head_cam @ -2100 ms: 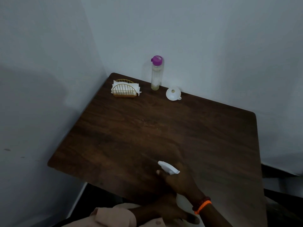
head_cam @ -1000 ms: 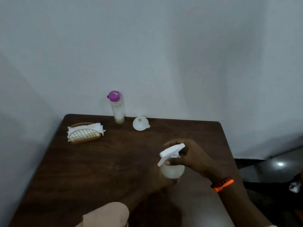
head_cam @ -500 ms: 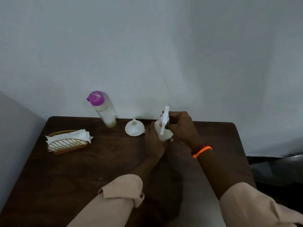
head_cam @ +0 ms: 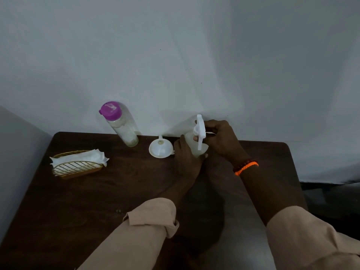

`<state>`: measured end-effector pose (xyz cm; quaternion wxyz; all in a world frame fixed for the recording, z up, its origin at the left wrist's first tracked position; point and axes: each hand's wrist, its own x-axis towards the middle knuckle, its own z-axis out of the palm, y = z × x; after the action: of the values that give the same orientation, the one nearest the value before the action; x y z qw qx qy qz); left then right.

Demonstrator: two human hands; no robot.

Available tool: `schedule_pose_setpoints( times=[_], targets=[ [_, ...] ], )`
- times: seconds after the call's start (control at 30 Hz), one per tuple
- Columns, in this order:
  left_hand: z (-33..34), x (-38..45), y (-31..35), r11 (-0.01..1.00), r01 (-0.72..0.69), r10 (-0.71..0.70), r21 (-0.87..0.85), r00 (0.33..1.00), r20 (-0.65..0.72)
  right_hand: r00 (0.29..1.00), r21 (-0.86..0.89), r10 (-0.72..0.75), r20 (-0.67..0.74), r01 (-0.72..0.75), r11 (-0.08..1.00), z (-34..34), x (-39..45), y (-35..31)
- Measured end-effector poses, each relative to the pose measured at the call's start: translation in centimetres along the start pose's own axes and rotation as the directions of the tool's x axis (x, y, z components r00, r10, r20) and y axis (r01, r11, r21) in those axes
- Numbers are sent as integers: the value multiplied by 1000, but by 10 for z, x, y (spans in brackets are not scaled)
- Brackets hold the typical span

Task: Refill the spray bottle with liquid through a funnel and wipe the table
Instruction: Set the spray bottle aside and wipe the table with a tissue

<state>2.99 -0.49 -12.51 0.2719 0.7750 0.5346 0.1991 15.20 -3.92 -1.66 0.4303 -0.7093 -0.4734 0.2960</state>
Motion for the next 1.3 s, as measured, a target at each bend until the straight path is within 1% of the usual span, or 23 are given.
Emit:
schedule_pose_setpoints(
  times=[0.03,0.07,0.13,0.17,0.2,0.23,0.3,0.33,0.37,0.4,0.43,0.47,0.53,0.6,0.67,0.73,0.83,0.9,0.93,1.03,1.13,1.2,1.3],
  targets=[
    [-2,0,0,1000,0,0,-22,999,-41,1000,4,-4,1,4,1000,0,-1,-1],
    [-6,0,2,997,7,-10,-73,999,-41,1000,-1,-10,3,10,1000,0,-2,-1],
    [-23,-7,8,985,27,-10,-168,995,102,1000,-6,4,9,-4,1000,-1,-6,0],
    [-32,-14,10,977,22,5,-214,992,125,999,2,36,5,-36,999,-2,-8,1],
    [-39,-22,9,963,28,2,-268,994,112,996,21,91,-18,-91,996,-7,-12,3],
    [-48,-32,8,954,35,-9,-299,996,90,987,48,145,-66,-142,989,-10,-18,3],
    [-71,-58,1,953,22,10,-302,995,101,944,74,206,-257,-193,978,-10,-47,-4],
    [-79,-71,-6,962,1,31,-272,993,111,897,77,213,-389,-199,977,-6,-68,-11],
    [-88,-85,-11,971,-28,61,-238,989,134,832,92,212,-513,-193,977,2,-93,-18],
    [-97,-99,-22,973,-32,69,-229,986,155,778,117,214,-590,-179,977,15,-117,-26],
    [-108,-113,-32,972,2,39,-234,984,173,757,159,242,-607,-183,970,31,-142,-34],
    [-119,-125,-45,965,50,-4,-259,984,176,765,217,299,-571,-210,953,52,-162,-39],
    [-145,-141,-72,942,158,-117,-298,981,152,815,281,383,-435,-281,918,97,-190,-49],
    [-174,-144,-104,926,210,-206,-312,977,45,890,247,344,-299,-276,929,143,-201,-59],
    [-205,-140,-137,905,304,-327,-298,944,-30,940,218,288,-181,-247,944,178,-192,-70],
    [-236,-130,-168,875,367,-416,-316,904,-101,967,156,232,-109,-214,964,205,-168,-81],
    [-279,-107,-213,848,408,-492,-339,844,-216,984,63,174,-23,-172,983,239,-122,-96],
    [-297,-87,-240,848,415,-510,-331,810,-290,985,7,172,9,-172,985,258,-92,-100],
    [-304,-75,-253,846,418,-514,-331,805,-297,985,-12,170,16,-170,985,266,-78,-103],
    [-313,-44,-279,876,393,-461,-280,854,-241,991,-51,128,32,-126,991,285,-43,-106],
    [-316,-21,-288,920,313,-360,-237,913,-194,994,-75,97,43,-94,993,299,-16,-103],
    [-317,-14,-287,927,285,-327,-244,932,-153,994,-84,96,53,-91,992,306,-4,-99],
    [-316,-7,-293,923,282,-318,-260,942,-108,993,-96,105,57,-99,990,317,6,-95]
  ],
)
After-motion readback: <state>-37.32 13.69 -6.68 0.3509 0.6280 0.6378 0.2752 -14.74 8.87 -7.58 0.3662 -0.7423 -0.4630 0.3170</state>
